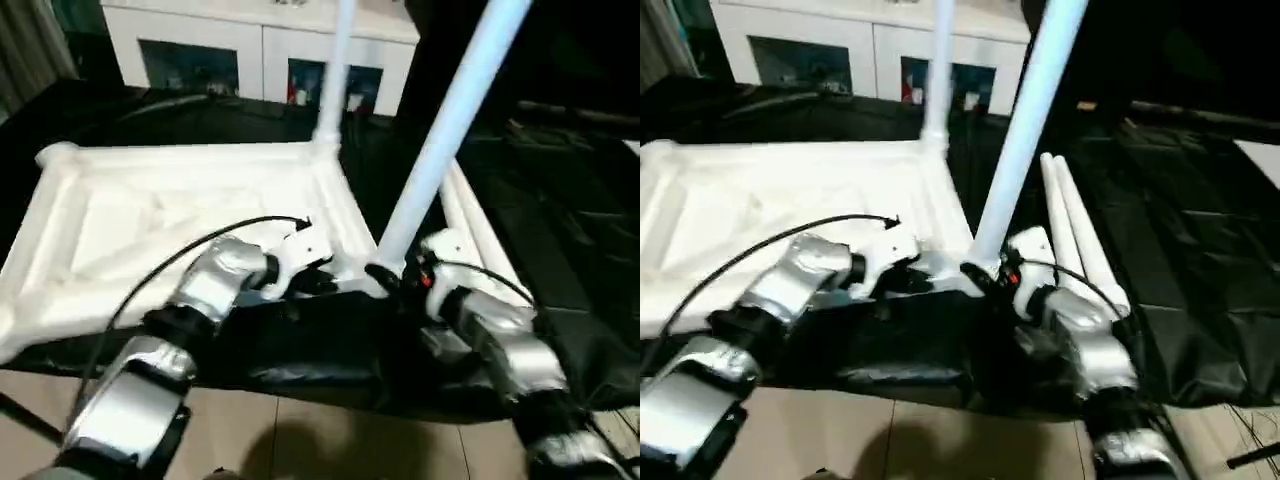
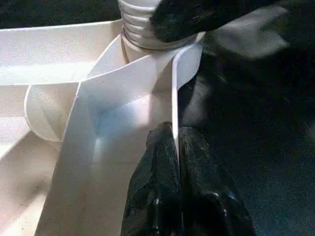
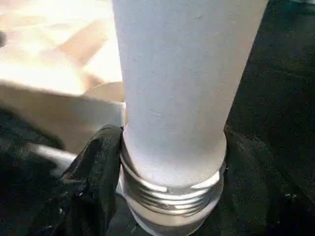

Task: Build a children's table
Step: Rotate leg to tighten

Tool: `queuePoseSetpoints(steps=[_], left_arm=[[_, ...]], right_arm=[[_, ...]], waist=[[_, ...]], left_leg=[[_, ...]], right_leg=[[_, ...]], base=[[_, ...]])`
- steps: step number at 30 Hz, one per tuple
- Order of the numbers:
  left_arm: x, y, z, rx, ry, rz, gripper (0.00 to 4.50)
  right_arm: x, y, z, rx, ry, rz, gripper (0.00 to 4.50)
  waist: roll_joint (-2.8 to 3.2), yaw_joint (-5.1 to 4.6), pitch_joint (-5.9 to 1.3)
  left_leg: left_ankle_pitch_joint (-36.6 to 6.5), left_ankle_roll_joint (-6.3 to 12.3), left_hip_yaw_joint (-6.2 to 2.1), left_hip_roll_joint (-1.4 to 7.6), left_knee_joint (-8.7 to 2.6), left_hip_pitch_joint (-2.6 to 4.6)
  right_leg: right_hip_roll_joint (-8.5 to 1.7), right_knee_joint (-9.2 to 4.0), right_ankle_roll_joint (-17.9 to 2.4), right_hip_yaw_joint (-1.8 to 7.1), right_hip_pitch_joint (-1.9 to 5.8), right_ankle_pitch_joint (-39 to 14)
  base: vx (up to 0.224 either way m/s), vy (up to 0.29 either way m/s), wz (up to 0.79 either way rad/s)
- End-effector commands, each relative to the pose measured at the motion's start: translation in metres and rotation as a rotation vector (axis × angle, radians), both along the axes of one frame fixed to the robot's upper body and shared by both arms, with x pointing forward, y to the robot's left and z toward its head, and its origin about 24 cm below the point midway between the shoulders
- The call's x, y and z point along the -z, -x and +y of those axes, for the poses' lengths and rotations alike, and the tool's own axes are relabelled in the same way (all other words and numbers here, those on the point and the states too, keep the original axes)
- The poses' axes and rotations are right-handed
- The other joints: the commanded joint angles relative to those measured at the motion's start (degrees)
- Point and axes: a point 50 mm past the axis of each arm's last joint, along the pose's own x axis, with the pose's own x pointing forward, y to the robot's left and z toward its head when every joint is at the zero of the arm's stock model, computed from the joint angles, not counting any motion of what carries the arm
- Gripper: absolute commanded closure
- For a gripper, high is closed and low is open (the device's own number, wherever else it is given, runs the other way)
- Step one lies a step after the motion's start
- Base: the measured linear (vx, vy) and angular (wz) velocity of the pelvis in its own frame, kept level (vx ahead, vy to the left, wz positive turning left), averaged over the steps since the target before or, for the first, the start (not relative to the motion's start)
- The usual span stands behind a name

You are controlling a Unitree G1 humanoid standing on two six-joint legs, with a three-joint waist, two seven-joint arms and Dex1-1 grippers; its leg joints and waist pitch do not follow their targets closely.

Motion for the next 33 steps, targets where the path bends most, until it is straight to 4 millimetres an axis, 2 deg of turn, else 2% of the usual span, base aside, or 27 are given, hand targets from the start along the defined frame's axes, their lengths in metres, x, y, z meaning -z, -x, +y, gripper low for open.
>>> queuePoseSetpoints(steps=[1,2,3,6,8,9,10,12,14,15,20,21,23,25,27,28,29,32,33], left_arm=[[0.002,-0.001,-0.022,-0.049,0.033,-0.009,4.5],[0.001,-0.003,-0.023,-0.067,0.033,-0.015,4.5],[0.001,-0.004,-0.024,-0.083,0.018,-0.027,4.5],[0.0,-0.006,-0.022,-0.078,-0.002,-0.048,4.5],[-0.001,-0.006,-0.019,-0.068,-0.011,-0.05,4.5],[-0.001,-0.006,-0.019,-0.065,-0.013,-0.05,4.5],[-0.001,-0.006,-0.016,-0.054,-0.022,-0.053,4.5],[0.0,-0.007,-0.012,-0.05,-0.029,-0.054,4.5],[0.0,-0.006,-0.009,-0.045,-0.035,-0.054,4.5],[0.001,-0.006,-0.005,-0.042,-0.038,-0.049,4.5],[0.001,-0.003,0.005,0.017,-0.05,-0.041,4.5],[0.0,0.001,0.011,0.089,-0.047,-0.026,4.5],[-0.001,0.006,0.014,0.171,-0.04,-0.023,4.5],[-0.001,0.012,0.021,0.258,-0.051,0.014,4.5],[-0.001,0.014,0.023,0.301,-0.057,0.016,4.5],[-0.002,0.016,0.024,0.324,-0.048,0.026,4.5],[-0.005,0.019,0.023,0.358,-0.024,0.038,4.5],[-0.008,0.023,0.022,0.401,0.012,0.064,4.5],[-0.009,0.026,0.022,0.43,0.019,0.069,4.5]], right_arm=[[0.016,-0.005,0.009,0.13,-0.035,0.121,1.8],[0.014,-0.008,0.014,0.139,-0.044,0.12,1.8],[0.012,-0.011,0.021,0.136,-0.04,0.111,1.8],[0.009,-0.013,0.029,0.094,-0.012,0.078,1.8],[0.007,-0.012,0.031,0.061,-0.035,0.065,1.8],[0.007,-0.012,0.031,0.056,-0.044,0.064,1.8],[0.005,-0.012,0.029,0.047,-0.071,0.054,1.24],[0.004,-0.011,0.024,0.035,-0.065,0.036,1.1],[0.002,-0.01,0.019,0.02,-0.05,0.02,0.93],[-0.001,-0.008,0.012,-0.014,-0.008,-0.012,0.68],[-0.009,0.005,-0.008,-0.138,0.018,-0.054,0.6],[-0.012,0.016,-0.021,-0.232,0.056,-0.06,0.6],[-0.013,0.024,-0.029,-0.302,0.079,-0.057,0.6],[-0.015,0.034,-0.036,-0.39,0.1,-0.053,0.6],[-0.017,0.038,-0.037,-0.423,0.106,-0.058,0.6],[-0.018,0.039,-0.037,-0.438,0.111,-0.065,0.6],[-0.02,0.041,-0.037,-0.452,0.115,-0.078,0.6],[-0.024,0.041,-0.036,-0.462,0.109,-0.096,0.6],[-0.026,0.042,-0.034,-0.481,0.104,-0.096,0.6]], waist=[[0.5,-0.21,-3.21],[0.47,-0.38,-3.17],[0.36,-0.64,-3.28],[0.44,-0.47,-3.38],[0.31,-0.49,-3.36],[0.37,-0.48,-3.32],[-0.07,-0.54,-3.36],[0.25,-0.4,-3.38],[0.26,-0.3,-3.43],[0.16,-0.17,-3.49],[0.03,0.24,-3.65],[0.22,0.37,-3.73],[0.07,0.5,-3.74],[0.18,0.63,-3.98],[0.23,0.54,-3.99],[0.28,0.65,-4.06],[0.15,0.6,-4.15],[0.25,0.95,-4.12],[0.37,1.29,-3.92]], left_leg=[[-20.14,-1.43,-1.3,1.25,-4.77,0.64],[-20.6,-1.66,-1.37,1.18,-4.77,0.81],[-20.21,-1.58,-1.49,1.15,-4.8,0.56],[-19.43,-0.71,-1.4,1.29,-4.92,0.64],[-18.76,-0.22,-1.33,1.26,-5.01,0.34],[-19.25,0.02,-1.26,1.32,-5.03,0.57],[-19.14,0.24,-1.2,1.28,-4.98,0.45],[-18.98,0.66,-1.26,1.34,-5.0,0.44],[-18.08,0.72,-1.17,1.35,-5.03,0.41],[-17.36,1.0,-0.99,1.34,-4.96,0.47],[-14.73,2.4,-0.87,1.41,-4.85,0.17],[-13.91,2.83,-0.86,1.47,-4.81,0.11],[-12.6,3.63,-0.83,1.47,-4.72,-0.15],[-11.43,4.08,-0.83,1.56,-4.59,-0.1],[-10.29,4.69,-0.74,1.61,-4.48,-0.17],[-10.17,4.72,-0.71,1.64,-4.43,0.0],[-9.43,4.92,-0.63,1.71,-4.34,0.01],[-8.44,5.11,-0.5,1.87,-4.31,0.19],[-9.75,5.03,-0.28,1.93,-4.35,0.55]], right_leg=[[-3.29,-6.0,-8.54,2.23,1.53,-24.42],[-3.27,-6.12,-8.5,2.13,1.39,-25.31],[-3.3,-6.29,-8.2,1.99,1.7,-25.42],[-3.18,-6.27,-8.4,2.02,1.67,-22.12],[-3.19,-6.21,-8.77,2.01,1.86,-21.15],[-3.17,-6.31,-8.91,2.05,1.64,-21.34],[-3.14,-6.32,-8.87,2.05,1.71,-21.35],[-3.31,-6.29,-8.94,2.11,1.68,-21.57],[-3.23,-6.32,-9.03,2.15,1.71,-20.53],[-3.13,-6.17,-9.25,2.26,1.72,-18.93],[-3.06,-5.74,-10.1,2.3,2.15,-14.86],[-3.1,-5.65,-10.44,2.32,2.3,-13.52],[-3.02,-5.35,-10.81,2.35,2.45,-11.13],[-3.06,-4.91,-11.71,2.33,2.56,-8.51],[-3.0,-4.48,-13.63,2.29,2.52,-5.09],[-2.97,-4.43,-13.96,2.27,2.46,-4.62],[-3.0,-4.17,-14.74,2.32,2.47,-3.1],[-3.06,-3.83,-15.75,2.38,2.39,-1.51],[-3.01,-4.11,-15.82,2.45,2.07,-2.71]], base=[[0.0,0.0,0.0],[0.0,0.0,0.0],[0.0,0.0,0.0],[0.0,0.0,0.0],[0.0,0.0,0.0],[0.0,0.0,0.0],[0.0,0.0,0.0],[0.0,0.0,0.0],[0.0,0.0,0.0],[0.0,0.0,0.0],[0.0,0.0,0.0],[0.0,0.0,0.0],[0.0,0.0,0.0],[0.0,0.0,0.0],[0.0,0.0,0.0],[0.0,0.0,0.0],[0.0,0.0,0.0],[0.0,0.0,0.0],[0.0,0.0,0.0]])
